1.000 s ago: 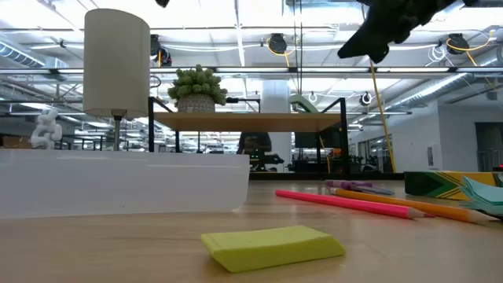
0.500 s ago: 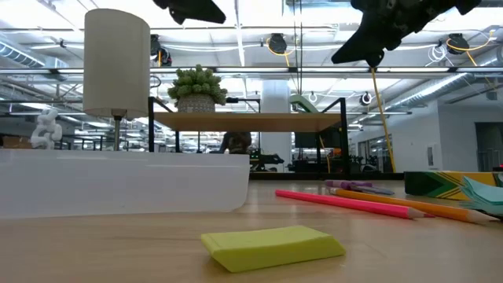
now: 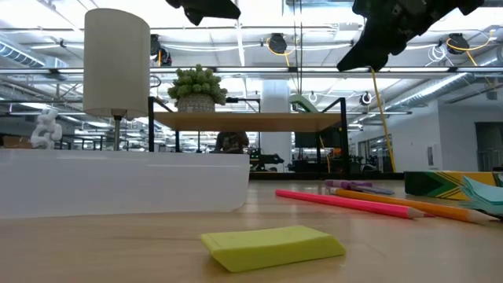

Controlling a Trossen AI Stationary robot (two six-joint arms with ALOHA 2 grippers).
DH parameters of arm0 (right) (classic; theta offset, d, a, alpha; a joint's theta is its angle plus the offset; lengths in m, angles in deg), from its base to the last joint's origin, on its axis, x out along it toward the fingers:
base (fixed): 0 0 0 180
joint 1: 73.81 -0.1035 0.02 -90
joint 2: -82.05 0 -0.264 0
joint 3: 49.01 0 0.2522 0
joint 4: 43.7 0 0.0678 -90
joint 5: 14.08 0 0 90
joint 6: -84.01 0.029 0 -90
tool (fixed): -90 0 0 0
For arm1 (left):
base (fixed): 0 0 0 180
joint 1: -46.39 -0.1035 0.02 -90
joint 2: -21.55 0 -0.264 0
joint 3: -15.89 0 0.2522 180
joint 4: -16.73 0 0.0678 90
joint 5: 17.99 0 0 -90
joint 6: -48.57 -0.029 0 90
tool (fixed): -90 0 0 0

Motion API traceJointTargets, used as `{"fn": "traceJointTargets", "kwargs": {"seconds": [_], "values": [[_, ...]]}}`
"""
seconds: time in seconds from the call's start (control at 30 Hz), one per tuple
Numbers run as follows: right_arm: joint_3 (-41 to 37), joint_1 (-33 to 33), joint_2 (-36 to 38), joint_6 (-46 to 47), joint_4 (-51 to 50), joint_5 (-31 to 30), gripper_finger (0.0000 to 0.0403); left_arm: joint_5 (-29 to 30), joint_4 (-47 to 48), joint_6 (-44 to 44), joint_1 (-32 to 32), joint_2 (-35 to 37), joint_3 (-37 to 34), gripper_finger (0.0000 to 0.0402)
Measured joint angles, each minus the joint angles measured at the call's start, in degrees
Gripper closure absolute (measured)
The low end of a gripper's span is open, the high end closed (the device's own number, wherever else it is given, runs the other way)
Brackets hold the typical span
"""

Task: Pack school essentials
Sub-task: Put the pink pencil into the transparent box

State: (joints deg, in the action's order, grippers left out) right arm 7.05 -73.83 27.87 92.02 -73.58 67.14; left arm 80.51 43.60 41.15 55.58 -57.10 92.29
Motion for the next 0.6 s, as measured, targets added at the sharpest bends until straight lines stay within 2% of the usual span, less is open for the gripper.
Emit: {"fn": "traceJointTargets", "kwargs": {"seconds": [0.2,0.4,0.6], "values": [[0.02,-0.01,0.0,-1.67,-0.8,0.04,0.0403,-1.08,3.49,-0.45,2.24,-3.14,4.74,0.0348],[0.04,-0.03,0.2,-3.12,-6.18,0.07,0.0403,-1.5,10.08,-5.78,3.33,-13.25,15.37,0.0309],[0.04,-0.06,2.9,-1.76,-17.11,0.07,0.0403,-8.68,17.72,-12.13,2.83,-23.29,24.72,0.0298]]}}
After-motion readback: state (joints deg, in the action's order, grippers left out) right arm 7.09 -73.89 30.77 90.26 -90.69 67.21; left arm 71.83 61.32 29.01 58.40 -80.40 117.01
